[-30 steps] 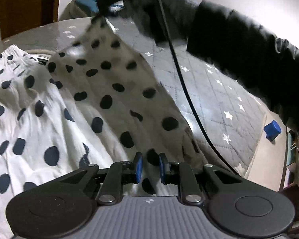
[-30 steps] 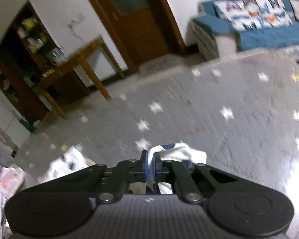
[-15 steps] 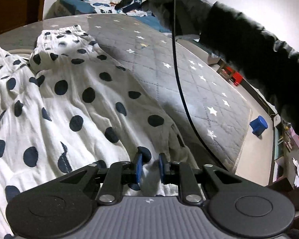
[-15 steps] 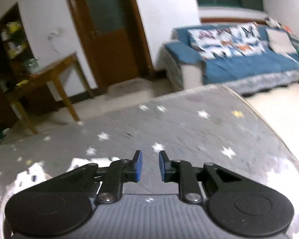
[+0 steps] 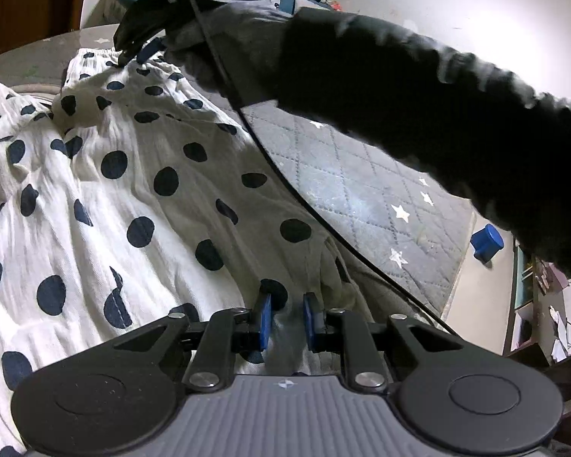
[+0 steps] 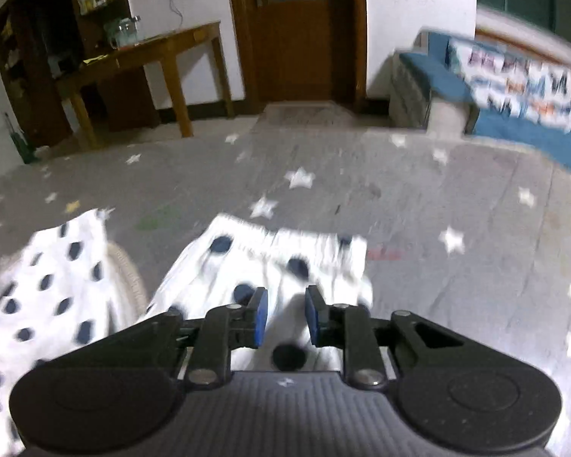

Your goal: Fold clothes

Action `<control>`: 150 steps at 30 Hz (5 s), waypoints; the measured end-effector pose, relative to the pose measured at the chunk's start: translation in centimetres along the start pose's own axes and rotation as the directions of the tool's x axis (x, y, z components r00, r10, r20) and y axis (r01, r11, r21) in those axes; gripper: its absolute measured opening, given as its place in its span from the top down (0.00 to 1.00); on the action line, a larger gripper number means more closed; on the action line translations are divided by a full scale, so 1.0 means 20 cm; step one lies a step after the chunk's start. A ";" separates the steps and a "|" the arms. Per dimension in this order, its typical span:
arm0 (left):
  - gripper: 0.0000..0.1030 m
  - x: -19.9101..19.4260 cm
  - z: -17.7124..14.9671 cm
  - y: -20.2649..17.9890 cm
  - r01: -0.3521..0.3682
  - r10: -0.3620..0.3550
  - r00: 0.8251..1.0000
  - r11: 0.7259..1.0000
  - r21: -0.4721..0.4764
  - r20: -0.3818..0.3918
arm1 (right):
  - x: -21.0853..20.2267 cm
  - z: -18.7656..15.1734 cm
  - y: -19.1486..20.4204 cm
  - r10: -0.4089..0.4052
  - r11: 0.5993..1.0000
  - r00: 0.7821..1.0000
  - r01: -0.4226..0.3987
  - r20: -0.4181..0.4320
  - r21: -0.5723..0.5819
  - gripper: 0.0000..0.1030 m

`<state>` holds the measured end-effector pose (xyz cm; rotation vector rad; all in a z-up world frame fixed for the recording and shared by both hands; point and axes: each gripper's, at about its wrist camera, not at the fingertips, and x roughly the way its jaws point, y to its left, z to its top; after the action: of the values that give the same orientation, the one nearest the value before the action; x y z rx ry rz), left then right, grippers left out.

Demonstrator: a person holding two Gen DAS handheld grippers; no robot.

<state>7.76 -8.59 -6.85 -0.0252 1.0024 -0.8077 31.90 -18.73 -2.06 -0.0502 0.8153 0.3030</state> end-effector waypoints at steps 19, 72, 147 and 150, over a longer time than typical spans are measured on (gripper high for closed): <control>0.67 -0.35 0.01 0.39 -0.196 0.230 0.961 0.958 -0.209 0.155 | 0.02 0.11 0.32 0.048 0.991 0.999 -0.047 0.004 -0.126 0.64; 0.97 -0.61 -0.03 0.65 -0.558 0.615 0.780 0.768 -0.315 0.115 | -0.58 -0.49 0.13 0.129 0.986 0.990 -0.134 -0.054 -0.103 0.66; 0.92 -0.42 -0.39 0.05 -0.403 0.395 0.915 0.905 0.135 0.082 | -1.19 -1.13 0.36 0.338 0.882 0.930 -0.366 -0.144 -0.295 0.55; 0.92 -0.47 -0.34 0.05 -0.397 0.388 0.917 0.910 0.117 0.094 | -1.19 -1.03 0.28 0.355 0.897 0.928 -0.371 -0.109 -0.241 0.55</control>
<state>0.60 0.20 -4.02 0.2570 0.8483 -0.4969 0.39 -22.46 1.48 -0.1528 0.8421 0.7666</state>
